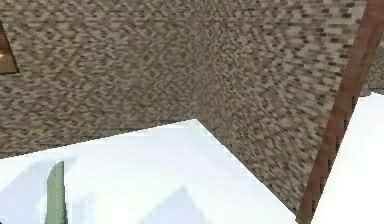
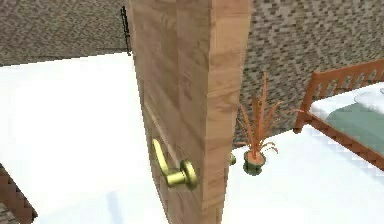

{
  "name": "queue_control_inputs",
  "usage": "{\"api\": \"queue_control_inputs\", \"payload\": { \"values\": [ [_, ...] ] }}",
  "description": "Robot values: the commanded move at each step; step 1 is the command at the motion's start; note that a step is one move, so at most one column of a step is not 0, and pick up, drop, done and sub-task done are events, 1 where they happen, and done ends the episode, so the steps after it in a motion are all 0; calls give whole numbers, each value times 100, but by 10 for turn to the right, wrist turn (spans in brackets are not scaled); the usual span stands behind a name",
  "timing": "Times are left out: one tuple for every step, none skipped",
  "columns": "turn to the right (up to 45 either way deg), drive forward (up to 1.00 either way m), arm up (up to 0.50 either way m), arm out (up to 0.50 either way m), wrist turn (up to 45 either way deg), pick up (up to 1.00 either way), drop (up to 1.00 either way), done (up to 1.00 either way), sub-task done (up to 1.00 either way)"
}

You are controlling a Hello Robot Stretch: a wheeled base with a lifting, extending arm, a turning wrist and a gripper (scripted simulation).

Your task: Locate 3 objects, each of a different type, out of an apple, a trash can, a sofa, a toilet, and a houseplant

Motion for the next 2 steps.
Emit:
{"api": "queue_control_inputs", "payload": {
  "values": [
    [450, 0, 0, 0, 0, 0, 0, 0, 0],
    [60, 0, 0, 0, 0, 0, 0, 0, 0]
  ]
}}
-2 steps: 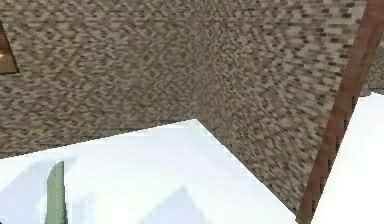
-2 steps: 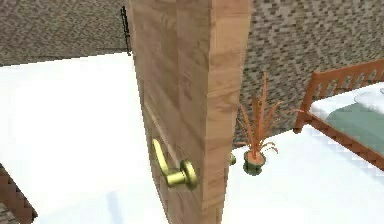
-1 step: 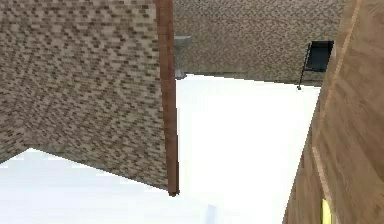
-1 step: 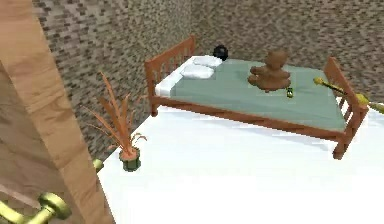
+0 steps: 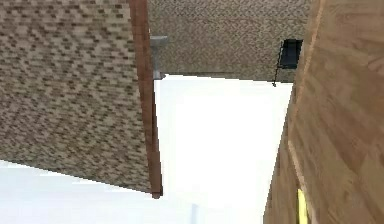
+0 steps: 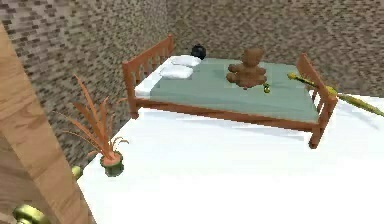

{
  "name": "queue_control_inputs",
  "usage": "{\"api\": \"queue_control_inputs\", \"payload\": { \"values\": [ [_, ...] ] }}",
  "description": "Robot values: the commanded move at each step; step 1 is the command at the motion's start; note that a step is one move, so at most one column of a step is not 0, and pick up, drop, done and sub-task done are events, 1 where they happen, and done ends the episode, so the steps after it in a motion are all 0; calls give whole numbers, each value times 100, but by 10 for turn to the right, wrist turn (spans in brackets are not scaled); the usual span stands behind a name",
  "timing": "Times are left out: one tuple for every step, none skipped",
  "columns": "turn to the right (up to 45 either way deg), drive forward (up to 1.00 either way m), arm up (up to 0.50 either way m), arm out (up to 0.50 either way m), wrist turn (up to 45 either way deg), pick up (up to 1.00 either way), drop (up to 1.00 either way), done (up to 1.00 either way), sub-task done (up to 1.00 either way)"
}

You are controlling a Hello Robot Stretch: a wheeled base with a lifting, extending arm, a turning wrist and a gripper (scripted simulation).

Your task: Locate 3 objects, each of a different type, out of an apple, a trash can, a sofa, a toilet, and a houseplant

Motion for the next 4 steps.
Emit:
{"api": "queue_control_inputs", "payload": {
  "values": [
    [0, 30, 0, 0, 0, 0, 0, 0, 0],
    [30, 0, 0, 0, 0, 0, 0, 0, 0],
    [0, 75, 0, 0, 0, 0, 0, 0, 0],
    [90, 0, 0, 0, 0, 0, 0, 0, 0]
  ]
}}
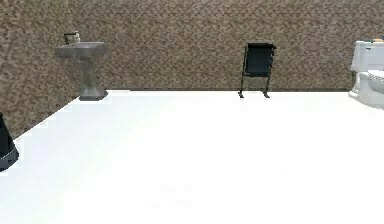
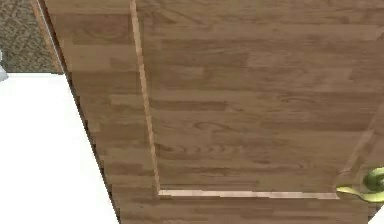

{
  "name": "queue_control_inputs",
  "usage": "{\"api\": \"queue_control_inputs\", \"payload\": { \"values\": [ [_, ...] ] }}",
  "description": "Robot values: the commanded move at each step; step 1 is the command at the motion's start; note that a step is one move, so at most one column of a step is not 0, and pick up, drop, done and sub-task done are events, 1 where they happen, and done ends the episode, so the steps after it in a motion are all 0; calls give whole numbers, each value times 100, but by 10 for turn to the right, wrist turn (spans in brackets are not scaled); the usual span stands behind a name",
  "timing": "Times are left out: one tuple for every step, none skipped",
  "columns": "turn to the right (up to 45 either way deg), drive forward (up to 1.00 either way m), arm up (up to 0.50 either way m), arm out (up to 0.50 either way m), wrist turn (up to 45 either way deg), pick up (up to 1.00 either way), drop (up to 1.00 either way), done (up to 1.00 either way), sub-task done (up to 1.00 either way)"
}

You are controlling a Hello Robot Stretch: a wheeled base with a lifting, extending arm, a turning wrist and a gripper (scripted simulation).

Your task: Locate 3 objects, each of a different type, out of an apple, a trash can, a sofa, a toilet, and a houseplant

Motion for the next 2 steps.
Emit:
{"api": "queue_control_inputs", "payload": {
  "values": [
    [0, 45, 0, 0, 0, 0, 0, 0, 0],
    [-450, 0, 0, 0, 0, 0, 0, 0, 0]
  ]
}}
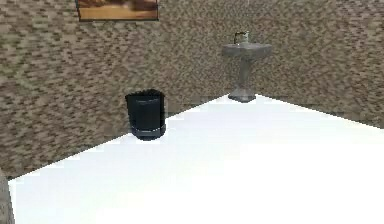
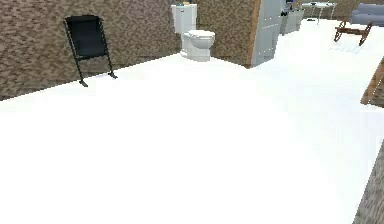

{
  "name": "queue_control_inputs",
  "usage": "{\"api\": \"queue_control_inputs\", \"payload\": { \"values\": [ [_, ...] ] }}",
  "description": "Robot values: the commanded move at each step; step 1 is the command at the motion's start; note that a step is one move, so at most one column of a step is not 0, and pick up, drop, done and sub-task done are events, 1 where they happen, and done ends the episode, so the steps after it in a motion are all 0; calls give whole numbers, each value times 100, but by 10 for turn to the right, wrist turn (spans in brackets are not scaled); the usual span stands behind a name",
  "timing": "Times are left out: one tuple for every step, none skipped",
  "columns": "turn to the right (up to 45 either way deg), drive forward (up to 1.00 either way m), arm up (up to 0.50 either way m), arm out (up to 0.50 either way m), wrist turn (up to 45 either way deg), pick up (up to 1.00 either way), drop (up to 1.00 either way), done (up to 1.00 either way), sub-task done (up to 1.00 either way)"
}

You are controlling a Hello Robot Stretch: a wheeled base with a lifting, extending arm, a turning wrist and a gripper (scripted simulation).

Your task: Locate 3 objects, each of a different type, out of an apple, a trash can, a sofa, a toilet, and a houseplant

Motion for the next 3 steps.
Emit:
{"api": "queue_control_inputs", "payload": {
  "values": [
    [-270, 0, 0, 0, 0, 0, 0, 0, 0],
    [0, 100, 0, 0, 0, 0, 0, 0, 0],
    [0, 70, 0, 0, 0, 0, 0, 0, 0]
  ]
}}
